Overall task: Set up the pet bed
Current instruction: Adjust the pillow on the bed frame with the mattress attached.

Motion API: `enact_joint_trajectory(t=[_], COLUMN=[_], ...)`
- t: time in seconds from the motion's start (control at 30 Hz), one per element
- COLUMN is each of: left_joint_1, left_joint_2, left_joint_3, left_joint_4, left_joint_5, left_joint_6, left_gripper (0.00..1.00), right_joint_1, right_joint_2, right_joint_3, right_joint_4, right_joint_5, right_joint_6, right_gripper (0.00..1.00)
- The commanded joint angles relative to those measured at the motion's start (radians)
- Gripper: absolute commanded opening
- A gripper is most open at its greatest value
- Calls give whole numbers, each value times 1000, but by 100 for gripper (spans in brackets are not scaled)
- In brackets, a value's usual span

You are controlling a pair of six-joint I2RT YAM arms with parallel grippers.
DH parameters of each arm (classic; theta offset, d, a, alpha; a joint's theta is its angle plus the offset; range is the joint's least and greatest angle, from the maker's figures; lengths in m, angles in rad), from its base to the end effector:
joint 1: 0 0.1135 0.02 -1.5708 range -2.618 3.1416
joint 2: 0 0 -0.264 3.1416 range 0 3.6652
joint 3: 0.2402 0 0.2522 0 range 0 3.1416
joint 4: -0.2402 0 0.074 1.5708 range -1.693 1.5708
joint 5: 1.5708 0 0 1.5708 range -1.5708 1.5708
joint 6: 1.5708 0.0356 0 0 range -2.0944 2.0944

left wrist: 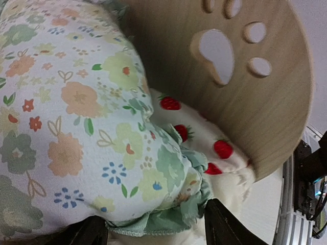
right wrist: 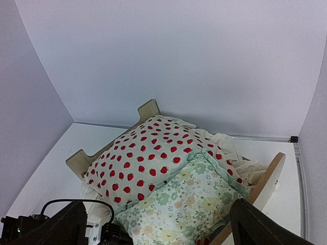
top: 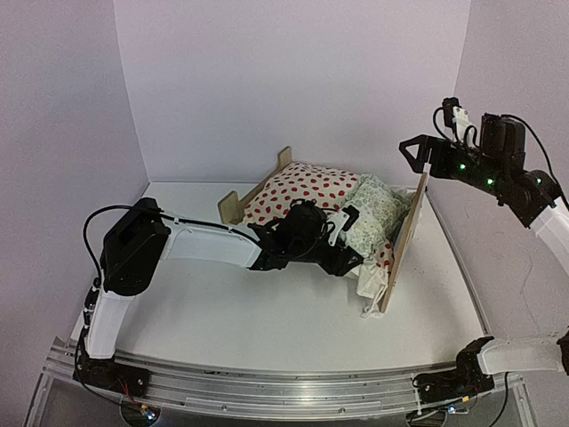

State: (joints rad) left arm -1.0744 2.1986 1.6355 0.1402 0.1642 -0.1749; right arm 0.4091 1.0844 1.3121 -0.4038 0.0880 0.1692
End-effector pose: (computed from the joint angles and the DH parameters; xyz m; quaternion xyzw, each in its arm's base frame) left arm 0.2396 -0.4545 0.2023 0.4040 0.7343 -0.3723 0.3987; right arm 0.2118 0.0884 0.4415 -0.0636 0.7637 0.1506 0.6245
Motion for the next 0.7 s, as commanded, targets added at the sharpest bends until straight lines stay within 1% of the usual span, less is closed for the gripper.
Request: enact_joint_trajectory(t=[0.0, 0.07, 0.2, 0.4, 0.5, 0.57, 0.67], left_joint_1=[-67, -78, -85, -84, -84, -82, -81], left_joint_2=[-9, -19, -41, -72, -136, -202, -308], left_joint_3=[76, 67, 36, -13, -61, -86, -118], left_joint_4=[68, 91, 107, 70, 58, 27, -31], left_joint_5=[53, 69, 77, 19, -23, -63, -89], left_joint_6=[14, 11, 4, 11, 17, 11, 27], left_gripper=[66, 69, 78, 84, 94, 99, 100], right_joint_1=[1, 2, 1, 2, 2, 1, 1], right_joint_2=[-17, -13, -13, -21, -11, -10, -22], right_joint_3=[-21, -31, -61, -113, -106, -97, -100], right_joint_4=[40, 40, 40, 54, 55, 60, 94], right_joint_5=[-37, -36, 11, 14, -19, -61, -103], right_joint_6=[37, 49, 90, 140, 159, 162, 190], right_gripper=[98, 98, 98, 98, 98, 98, 98])
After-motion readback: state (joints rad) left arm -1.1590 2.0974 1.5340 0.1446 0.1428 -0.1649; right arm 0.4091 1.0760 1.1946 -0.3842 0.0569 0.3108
